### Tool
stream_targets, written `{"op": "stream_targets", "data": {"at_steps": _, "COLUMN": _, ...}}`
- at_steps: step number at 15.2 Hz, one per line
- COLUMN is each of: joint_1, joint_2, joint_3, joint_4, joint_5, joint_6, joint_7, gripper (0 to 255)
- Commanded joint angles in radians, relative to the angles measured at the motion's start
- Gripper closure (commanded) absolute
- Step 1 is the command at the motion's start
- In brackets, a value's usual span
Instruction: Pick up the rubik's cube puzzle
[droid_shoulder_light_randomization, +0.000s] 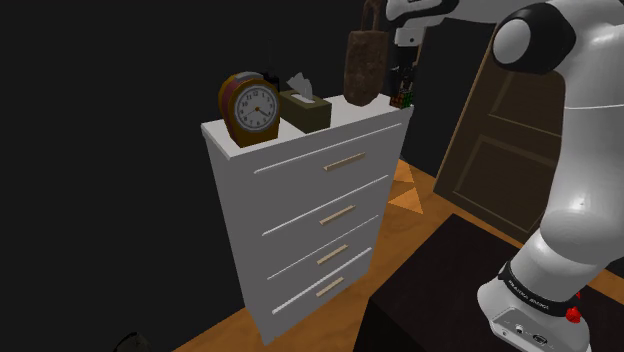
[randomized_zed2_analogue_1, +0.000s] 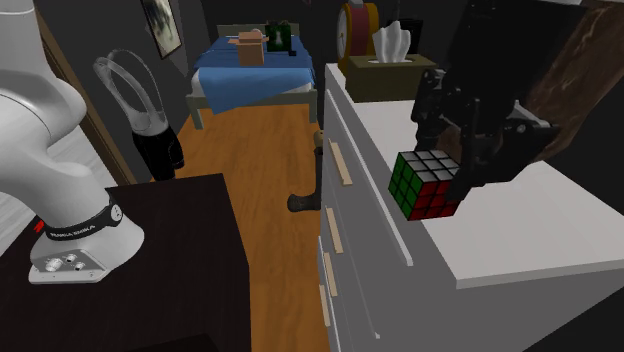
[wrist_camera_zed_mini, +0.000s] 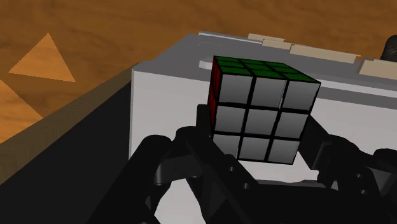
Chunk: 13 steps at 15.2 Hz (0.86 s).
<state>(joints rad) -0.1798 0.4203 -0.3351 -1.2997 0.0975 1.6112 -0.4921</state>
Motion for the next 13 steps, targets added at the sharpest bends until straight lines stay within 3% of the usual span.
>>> {"op": "stream_targets", "data": {"at_steps": 1, "joint_1": -0.003, "joint_2": 0.005, "joint_3": 0.0, "joint_4": 0.034, "joint_5": 0.001, "joint_6": -0.028, "joint_7": -0.001, "gripper": 255}}
{"op": "stream_targets", "data": {"at_steps": 13, "joint_1": -0.03, "joint_2": 0.053, "joint_3": 0.0, "joint_4": 0.248, "joint_5": 0.015, "joint_6": -0.194, "joint_7": -0.004, "gripper": 255}}
